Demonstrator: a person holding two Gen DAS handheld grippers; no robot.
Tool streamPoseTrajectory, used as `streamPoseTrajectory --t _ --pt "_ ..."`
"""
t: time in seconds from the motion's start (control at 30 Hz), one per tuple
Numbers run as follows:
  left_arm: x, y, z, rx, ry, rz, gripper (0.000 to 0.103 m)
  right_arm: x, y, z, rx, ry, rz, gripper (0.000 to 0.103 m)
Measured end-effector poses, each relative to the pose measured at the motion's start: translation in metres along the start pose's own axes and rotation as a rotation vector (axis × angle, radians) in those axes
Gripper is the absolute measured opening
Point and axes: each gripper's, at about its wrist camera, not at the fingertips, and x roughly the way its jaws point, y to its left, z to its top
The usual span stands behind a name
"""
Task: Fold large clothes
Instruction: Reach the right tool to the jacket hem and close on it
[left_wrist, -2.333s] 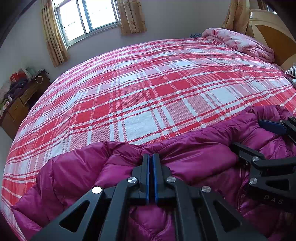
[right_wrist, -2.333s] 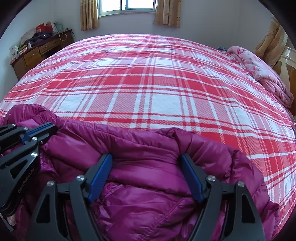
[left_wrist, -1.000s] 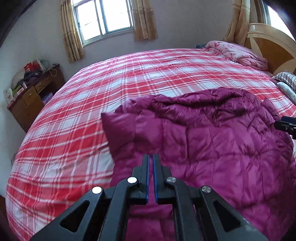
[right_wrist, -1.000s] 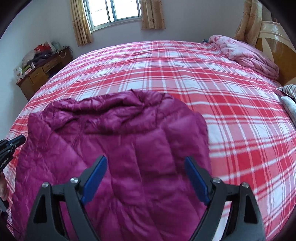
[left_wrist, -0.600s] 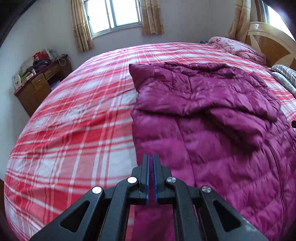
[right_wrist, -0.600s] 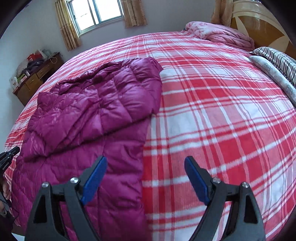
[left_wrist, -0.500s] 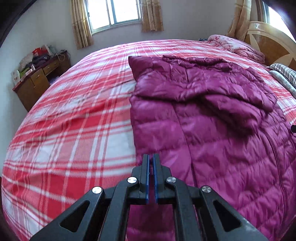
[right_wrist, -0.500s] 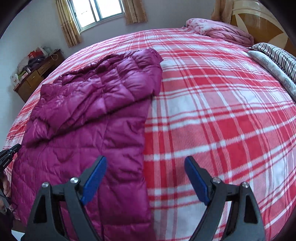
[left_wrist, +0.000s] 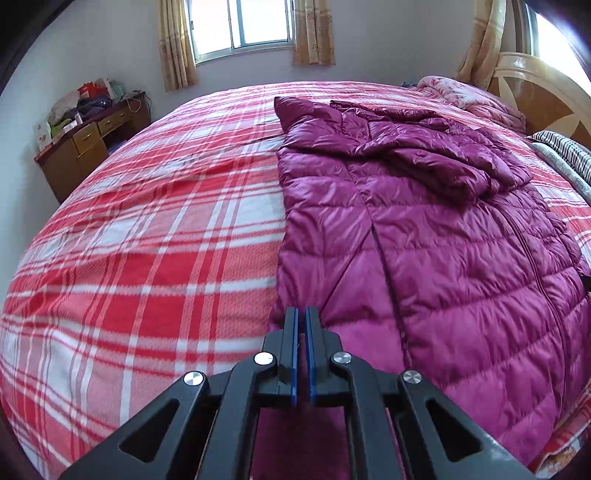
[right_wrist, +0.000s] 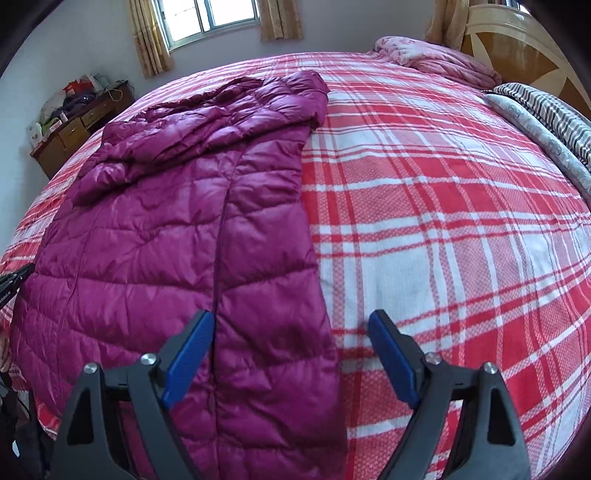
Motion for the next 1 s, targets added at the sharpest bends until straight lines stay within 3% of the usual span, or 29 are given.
streamPoseTrajectory --t 0.33,0.53,0.67,0.73,0.87,1.0 --pt "-0.031 0.007 -0.036 -0.036 0.019 -0.053 0.004 -0.017 0.001 -0.039 0.004 0.028 0.039 0.084" --pt "-0.036 0.006 -0.047 -0.068 0.046 -0.115 0.004 -0.026 0.005 -0.056 -0.013 0.046 0.072 0.068" --pt "-0.042 0.004 -0.051 -0.077 0.058 -0.163 0.004 -0.029 0.005 -0.059 0.001 0.044 0.119 0.051" --pt "-0.043 0.002 -0.053 -0.072 0.061 -0.164 0.004 -0.029 0.003 -0.059 0.02 0.042 0.141 0.048" --pt "-0.04 0.0 -0.057 -0.07 0.075 -0.169 0.004 -0.03 0.0 -0.058 0.046 0.04 0.188 0.033" --pt "-0.041 0.005 -0.052 -0.075 0.094 -0.168 0.004 -0.034 -0.001 -0.058 0.057 0.031 0.194 0.031"
